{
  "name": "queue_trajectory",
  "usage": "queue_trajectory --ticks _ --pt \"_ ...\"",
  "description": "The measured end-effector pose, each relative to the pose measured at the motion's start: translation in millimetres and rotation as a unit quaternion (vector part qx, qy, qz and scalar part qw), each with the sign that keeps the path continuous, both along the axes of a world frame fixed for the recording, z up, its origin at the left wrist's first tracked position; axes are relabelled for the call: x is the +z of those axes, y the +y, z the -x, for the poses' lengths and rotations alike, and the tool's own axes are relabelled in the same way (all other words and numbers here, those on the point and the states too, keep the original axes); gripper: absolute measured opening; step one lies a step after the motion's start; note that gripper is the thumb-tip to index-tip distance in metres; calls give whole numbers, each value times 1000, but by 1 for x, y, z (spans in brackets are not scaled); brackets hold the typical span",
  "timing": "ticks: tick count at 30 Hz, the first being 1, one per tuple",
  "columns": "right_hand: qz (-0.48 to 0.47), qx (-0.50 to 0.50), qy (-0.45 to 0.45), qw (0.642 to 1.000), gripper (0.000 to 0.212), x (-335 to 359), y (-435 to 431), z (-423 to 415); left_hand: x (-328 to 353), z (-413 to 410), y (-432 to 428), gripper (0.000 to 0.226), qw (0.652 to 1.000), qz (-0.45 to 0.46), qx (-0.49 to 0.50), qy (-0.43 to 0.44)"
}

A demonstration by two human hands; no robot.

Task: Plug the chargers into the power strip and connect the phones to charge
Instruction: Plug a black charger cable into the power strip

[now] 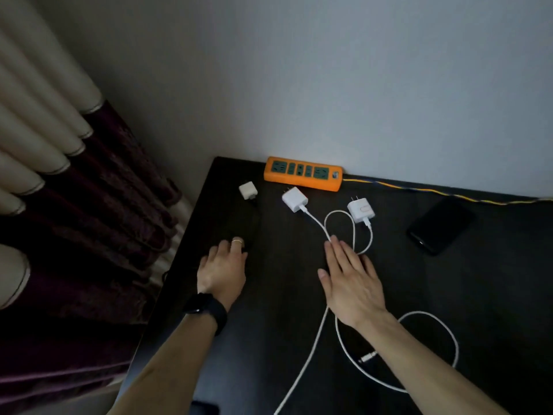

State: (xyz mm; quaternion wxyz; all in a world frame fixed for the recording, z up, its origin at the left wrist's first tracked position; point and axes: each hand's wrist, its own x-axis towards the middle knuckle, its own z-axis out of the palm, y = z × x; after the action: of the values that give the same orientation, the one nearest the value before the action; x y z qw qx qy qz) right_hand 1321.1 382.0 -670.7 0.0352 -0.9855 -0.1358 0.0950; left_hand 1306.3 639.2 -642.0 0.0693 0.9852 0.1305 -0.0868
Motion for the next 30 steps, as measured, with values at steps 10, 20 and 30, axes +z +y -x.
queue_trajectory --ticks 10,20,30 --pt "61 -153 85 983 80 51 -36 36 89 57 17 26 977 162 64 -120" --pt "-477 -331 496 645 44 157 141 130 164 192 17 18 968 200 41 -148" --pt "-536 -454 418 576 13 174 218 227 189 390 73 21 969 208 80 -105"
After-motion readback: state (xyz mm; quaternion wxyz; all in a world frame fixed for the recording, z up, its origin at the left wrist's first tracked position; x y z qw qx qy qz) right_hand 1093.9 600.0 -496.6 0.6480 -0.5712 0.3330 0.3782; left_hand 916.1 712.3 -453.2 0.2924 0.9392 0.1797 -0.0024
